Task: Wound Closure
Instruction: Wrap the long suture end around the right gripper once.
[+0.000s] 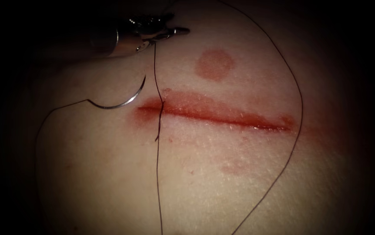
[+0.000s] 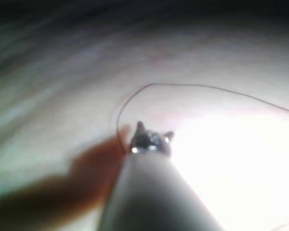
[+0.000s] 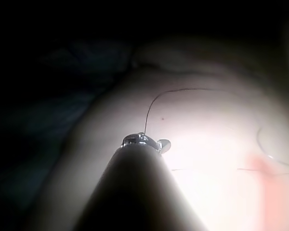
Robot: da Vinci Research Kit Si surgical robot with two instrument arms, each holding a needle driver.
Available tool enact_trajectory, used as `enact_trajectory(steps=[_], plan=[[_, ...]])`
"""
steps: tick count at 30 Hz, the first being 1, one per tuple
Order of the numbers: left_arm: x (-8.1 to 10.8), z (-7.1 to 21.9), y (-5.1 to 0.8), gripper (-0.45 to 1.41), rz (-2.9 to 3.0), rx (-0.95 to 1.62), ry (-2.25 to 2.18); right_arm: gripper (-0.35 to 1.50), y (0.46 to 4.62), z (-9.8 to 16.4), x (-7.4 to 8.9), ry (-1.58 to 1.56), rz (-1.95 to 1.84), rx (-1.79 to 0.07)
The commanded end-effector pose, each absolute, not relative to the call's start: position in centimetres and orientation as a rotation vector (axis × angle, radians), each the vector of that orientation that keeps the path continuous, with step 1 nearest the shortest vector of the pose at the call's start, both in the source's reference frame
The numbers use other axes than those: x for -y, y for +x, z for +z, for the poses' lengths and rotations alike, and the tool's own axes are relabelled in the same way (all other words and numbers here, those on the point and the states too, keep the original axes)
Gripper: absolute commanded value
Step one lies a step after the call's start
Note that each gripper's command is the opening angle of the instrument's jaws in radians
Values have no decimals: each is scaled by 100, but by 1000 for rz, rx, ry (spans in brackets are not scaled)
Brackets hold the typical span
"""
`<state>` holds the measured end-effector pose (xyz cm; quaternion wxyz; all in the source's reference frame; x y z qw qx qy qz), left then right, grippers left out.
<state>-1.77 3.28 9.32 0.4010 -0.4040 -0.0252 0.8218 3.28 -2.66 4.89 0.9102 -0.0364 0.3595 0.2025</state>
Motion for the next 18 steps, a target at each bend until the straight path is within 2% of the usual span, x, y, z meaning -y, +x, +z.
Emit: enact_trajectory(steps=[1, 8, 18], plan=[[-333, 937, -182, 46, 2074, 45, -1017, 135, 332, 496, 277, -66, 423, -744], [-367, 938, -156, 46, 2045, -38, -945, 135, 323, 495, 278, -60, 424, -748], [-395, 1004, -150, 41, 2092, -109, -820, 135, 327, 488, 288, -61, 435, -742]])
